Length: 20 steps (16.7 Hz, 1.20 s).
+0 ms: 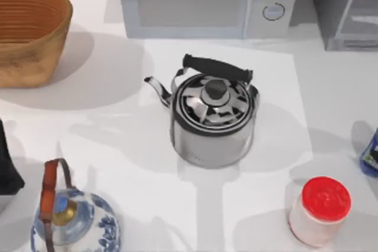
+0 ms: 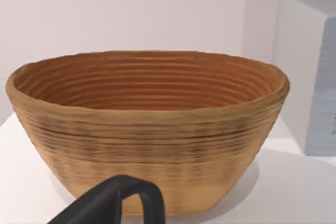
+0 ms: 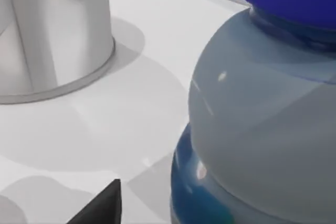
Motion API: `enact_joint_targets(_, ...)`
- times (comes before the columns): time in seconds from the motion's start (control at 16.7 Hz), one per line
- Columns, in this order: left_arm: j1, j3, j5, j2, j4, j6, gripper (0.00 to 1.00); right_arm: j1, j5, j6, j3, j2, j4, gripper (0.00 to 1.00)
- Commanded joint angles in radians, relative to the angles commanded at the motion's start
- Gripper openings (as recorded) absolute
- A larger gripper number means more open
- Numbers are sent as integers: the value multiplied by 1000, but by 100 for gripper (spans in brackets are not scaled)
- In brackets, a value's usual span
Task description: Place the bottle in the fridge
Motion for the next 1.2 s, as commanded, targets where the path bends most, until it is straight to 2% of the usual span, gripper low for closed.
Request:
enact_joint_targets(0.24, 0, 0, 0, 0, 0, 0, 100, 54, 48, 63, -3, 65, 125, 100)
enact_joint_targets(0.6, 0, 0, 0, 0, 0, 0, 100, 60, 54, 69, -5, 76, 140, 100)
enact_joint_targets(1.2, 0, 0, 0, 0, 0, 0, 100, 60, 54, 69, -5, 76, 140, 25)
